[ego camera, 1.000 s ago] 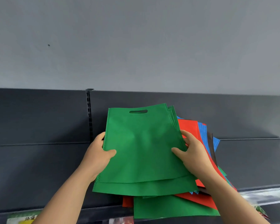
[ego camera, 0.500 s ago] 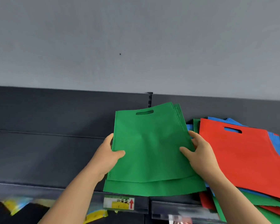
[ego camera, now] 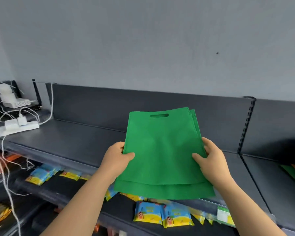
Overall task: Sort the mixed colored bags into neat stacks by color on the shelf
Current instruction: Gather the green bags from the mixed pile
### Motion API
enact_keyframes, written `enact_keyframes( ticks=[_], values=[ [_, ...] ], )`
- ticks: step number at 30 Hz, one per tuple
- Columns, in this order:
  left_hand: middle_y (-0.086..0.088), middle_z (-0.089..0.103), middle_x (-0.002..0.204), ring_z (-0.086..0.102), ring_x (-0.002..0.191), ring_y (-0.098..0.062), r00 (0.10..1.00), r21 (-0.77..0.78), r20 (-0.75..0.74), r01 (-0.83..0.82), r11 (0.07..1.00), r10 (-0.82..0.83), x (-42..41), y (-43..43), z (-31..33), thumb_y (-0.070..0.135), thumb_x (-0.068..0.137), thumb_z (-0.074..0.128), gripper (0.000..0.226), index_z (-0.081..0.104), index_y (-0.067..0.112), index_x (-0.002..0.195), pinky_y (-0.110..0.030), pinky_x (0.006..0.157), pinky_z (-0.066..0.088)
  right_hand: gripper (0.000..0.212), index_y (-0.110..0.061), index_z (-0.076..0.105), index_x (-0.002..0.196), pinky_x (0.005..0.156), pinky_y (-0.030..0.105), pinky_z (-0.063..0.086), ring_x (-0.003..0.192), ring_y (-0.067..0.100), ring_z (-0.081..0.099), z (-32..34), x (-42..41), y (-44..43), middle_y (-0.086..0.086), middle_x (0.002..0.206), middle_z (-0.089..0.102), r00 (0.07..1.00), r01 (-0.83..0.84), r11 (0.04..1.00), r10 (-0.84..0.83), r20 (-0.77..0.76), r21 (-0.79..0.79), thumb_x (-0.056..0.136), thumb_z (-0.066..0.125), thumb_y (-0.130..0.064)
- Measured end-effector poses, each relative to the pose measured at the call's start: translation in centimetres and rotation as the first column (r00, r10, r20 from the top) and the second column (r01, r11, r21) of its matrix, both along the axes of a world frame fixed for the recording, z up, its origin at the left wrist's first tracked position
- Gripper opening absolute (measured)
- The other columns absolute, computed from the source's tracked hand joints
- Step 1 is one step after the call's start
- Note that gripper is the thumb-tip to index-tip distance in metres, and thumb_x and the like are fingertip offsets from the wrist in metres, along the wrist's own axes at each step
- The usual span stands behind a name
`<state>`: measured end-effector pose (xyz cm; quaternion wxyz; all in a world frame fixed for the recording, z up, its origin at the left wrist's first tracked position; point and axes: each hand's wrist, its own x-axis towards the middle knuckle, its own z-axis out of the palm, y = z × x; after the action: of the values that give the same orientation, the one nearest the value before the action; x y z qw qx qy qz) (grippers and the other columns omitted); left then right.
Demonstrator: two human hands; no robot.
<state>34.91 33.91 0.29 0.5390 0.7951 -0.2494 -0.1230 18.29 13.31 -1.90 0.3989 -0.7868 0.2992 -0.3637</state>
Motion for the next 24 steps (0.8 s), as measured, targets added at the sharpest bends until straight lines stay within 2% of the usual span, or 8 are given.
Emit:
enact_keyframes(
  ticks=[2,7,11,14,17,20,22,24],
  values=[
    [0.009,0.069,0.1,0.067,0.088,-0.013,1.0,0.03,-0.015,0.001,1.0,0.0,2.1,2.3,-0.1,0.009,0.085,0.063,0.031,0.06,0.027,0.109,-0.037,0.078,0.056,0.061,-0.016,0.038,0.142,0.099,0.028,0.043,0.124,0.013,0.049,-0.4,3.0,1.6,-0.008,0.131,0.052,1.0,-0.027,0.999,0.027,0.012,0.03,0.087,0.063,-0.005],
    [0.011,0.068,0.097,0.068,0.09,-0.022,0.996,0.051,0.001,-0.093,0.994,0.093,7.5,6.8,-0.6,0.0,0.083,0.062,0.04,0.054,0.028,0.11,-0.046,0.084,0.055,0.057,-0.02,0.043,0.137,0.095,0.039,0.051,0.112,0.013,0.058,-1.1,10.0,4.9,-0.008,0.125,0.059,0.993,-0.116,0.991,0.115,0.016,0.06,0.086,0.063,-0.005],
    [0.015,0.063,0.092,0.065,0.082,-0.017,0.984,0.057,0.03,-0.175,0.983,0.174,12.1,9.0,-1.2,-0.002,0.084,0.062,0.039,0.053,0.026,0.11,-0.039,0.079,0.055,0.057,-0.021,0.042,0.138,0.095,0.041,0.051,0.11,0.014,0.058,-1.7,15.7,6.7,-0.011,0.122,0.058,0.984,-0.176,0.981,0.175,0.016,0.078,0.086,0.062,-0.006],
    [0.012,0.065,0.095,0.068,0.089,-0.024,0.978,0.082,0.049,-0.207,0.975,0.204,15.9,10.1,-1.8,-0.002,0.084,0.062,0.039,0.056,0.023,0.114,-0.043,0.079,0.056,0.054,-0.021,0.044,0.136,0.085,0.029,0.053,0.103,0.01,0.059,-2.4,19.9,7.5,-0.013,0.114,0.058,0.977,-0.212,0.973,0.211,0.022,0.096,0.087,0.061,-0.004],
    [0.012,0.065,0.097,0.068,0.085,-0.017,0.975,0.113,0.078,-0.215,0.97,0.207,20.1,10.6,-2.3,0.0,0.084,0.063,0.044,0.056,0.022,0.121,-0.033,0.071,0.055,0.05,-0.023,0.046,0.132,0.069,0.012,0.046,0.094,0.003,0.06,-3.1,24.1,8.1,-0.015,0.11,0.059,0.971,-0.239,0.964,0.239,0.017,0.112,0.088,0.06,-0.005],
    [0.013,0.061,0.094,0.064,0.08,-0.009,0.974,0.147,0.1,-0.216,0.965,0.202,24.2,11.1,-2.4,0.001,0.084,0.063,0.047,0.055,0.022,0.126,-0.024,0.064,0.052,0.049,-0.022,0.046,0.133,0.069,0.012,0.046,0.096,0.006,0.06,-3.7,28.3,8.6,-0.009,0.119,0.061,0.969,-0.246,0.96,0.248,-0.003,0.131,0.088,0.06,-0.007],
    [0.013,0.06,0.091,0.064,0.079,-0.01,0.973,0.159,0.103,-0.223,0.962,0.208,26.8,11.6,-2.6,0.0,0.085,0.062,0.047,0.055,0.021,0.126,-0.026,0.065,0.053,0.049,-0.021,0.046,0.133,0.069,0.011,0.044,0.093,0.005,0.059,-4.0,31.0,9.2,-0.01,0.118,0.061,0.967,-0.248,0.96,0.252,-0.019,0.131,0.088,0.059,-0.007],
    [0.017,0.056,0.087,0.06,0.074,-0.006,0.972,0.175,0.114,-0.225,0.959,0.208,29.4,12.1,-3.0,-0.001,0.085,0.062,0.046,0.054,0.019,0.126,-0.021,0.06,0.049,0.048,-0.02,0.045,0.132,0.064,0.005,0.041,0.085,-0.003,0.056,-4.2,33.5,9.9,-0.012,0.112,0.059,0.967,-0.245,0.962,0.251,-0.043,0.124,0.088,0.059,-0.006]
  ],
)
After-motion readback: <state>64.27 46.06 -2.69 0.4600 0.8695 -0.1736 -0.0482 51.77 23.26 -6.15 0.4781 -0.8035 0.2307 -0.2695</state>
